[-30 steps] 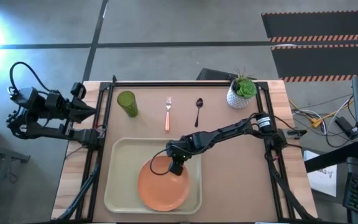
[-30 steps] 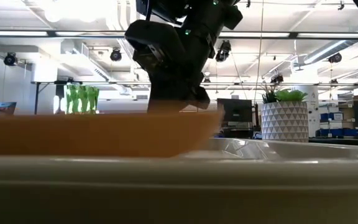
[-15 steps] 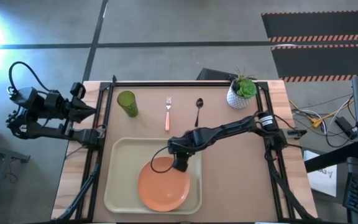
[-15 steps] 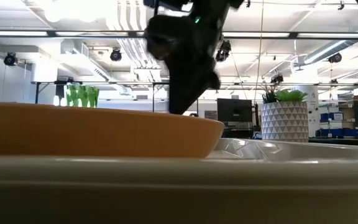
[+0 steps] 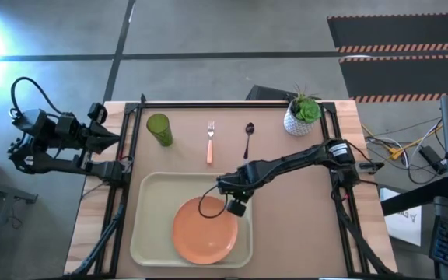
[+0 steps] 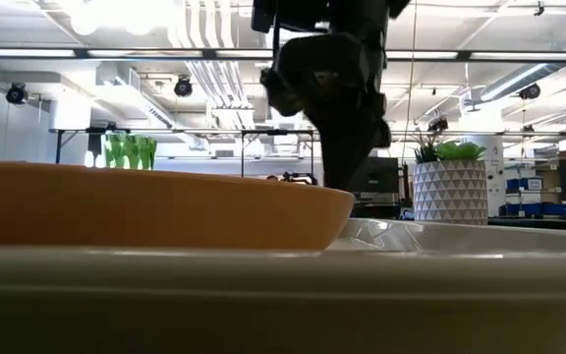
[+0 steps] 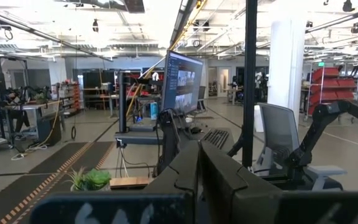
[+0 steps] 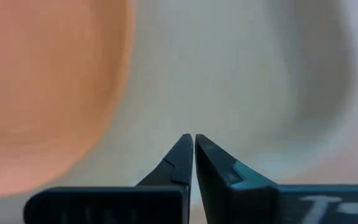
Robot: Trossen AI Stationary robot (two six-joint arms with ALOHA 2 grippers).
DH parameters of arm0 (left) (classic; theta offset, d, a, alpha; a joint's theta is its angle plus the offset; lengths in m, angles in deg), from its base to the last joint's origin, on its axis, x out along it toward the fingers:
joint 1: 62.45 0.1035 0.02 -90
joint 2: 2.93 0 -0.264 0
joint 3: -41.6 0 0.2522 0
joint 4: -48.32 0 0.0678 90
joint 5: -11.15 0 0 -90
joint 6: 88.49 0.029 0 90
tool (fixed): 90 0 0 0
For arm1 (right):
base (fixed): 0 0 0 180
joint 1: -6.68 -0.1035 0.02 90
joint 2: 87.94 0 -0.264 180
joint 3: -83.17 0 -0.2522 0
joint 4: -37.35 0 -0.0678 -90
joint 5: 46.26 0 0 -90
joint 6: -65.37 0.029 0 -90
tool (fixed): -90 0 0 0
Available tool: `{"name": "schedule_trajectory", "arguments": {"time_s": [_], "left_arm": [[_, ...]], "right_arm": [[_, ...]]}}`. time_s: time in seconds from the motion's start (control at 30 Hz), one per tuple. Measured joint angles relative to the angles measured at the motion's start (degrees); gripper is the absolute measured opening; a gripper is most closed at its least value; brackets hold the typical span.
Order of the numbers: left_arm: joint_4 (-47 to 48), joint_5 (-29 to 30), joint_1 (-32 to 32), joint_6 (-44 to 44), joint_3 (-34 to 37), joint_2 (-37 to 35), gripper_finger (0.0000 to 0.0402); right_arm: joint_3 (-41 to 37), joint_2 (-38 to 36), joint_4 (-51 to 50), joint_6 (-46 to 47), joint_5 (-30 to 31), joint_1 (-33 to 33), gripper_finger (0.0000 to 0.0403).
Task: Pick and place plate/cup/fork/spoon on tray
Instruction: Adjust the gray tray
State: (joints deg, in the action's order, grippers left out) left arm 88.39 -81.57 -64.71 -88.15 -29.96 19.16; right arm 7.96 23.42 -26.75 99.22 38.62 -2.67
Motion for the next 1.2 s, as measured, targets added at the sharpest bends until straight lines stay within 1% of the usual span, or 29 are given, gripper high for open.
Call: {"name": "schedule_trajectory", "arguments": {"time_s": [0.07,0.13,0.4,0.67,0.77,0.9,1.0,1.2], "left_arm": [[0.0,0.0,-0.01,0.02,0.0,0.0,0.0],[0.0,0.0,0.0,0.0,0.0,0.0,0.0],[0.0,0.0,0.0,0.02,0.0,0.0,0.0],[0.0,0.0,0.0,0.02,0.0,0.0,0.0],[0.0,0.0,-0.01,0.02,0.0,0.0,0.0],[0.0,0.0,-0.02,0.0,0.02,0.0,0.0],[0.0,0.0,-0.02,-0.02,0.02,0.0,0.0],[-0.02,0.0,-0.02,-0.04,0.02,0.0,0.0]], "right_arm": [[-1.31,0.08,3.16,0.84,-1.4,-0.4,0.0009],[-2.36,0.08,4.53,1.72,-1.43,-0.82,0.0009],[-5.64,0.08,4.45,3.76,-1.51,-2.34,0.0009],[-10.43,-0.1,9.48,5.58,-2.43,-2.67,0.0008],[-11.78,-0.64,8.32,4.8,-2.78,-2.7,0.0008],[-13.09,-1.84,2.32,2.7,-3.09,-2.74,0.0008],[-14.91,-3.66,-0.97,1.82,-2.49,-2.74,0.0008],[-20.32,-9.14,-2.69,2.26,-0.82,-2.74,0.0008]]}}
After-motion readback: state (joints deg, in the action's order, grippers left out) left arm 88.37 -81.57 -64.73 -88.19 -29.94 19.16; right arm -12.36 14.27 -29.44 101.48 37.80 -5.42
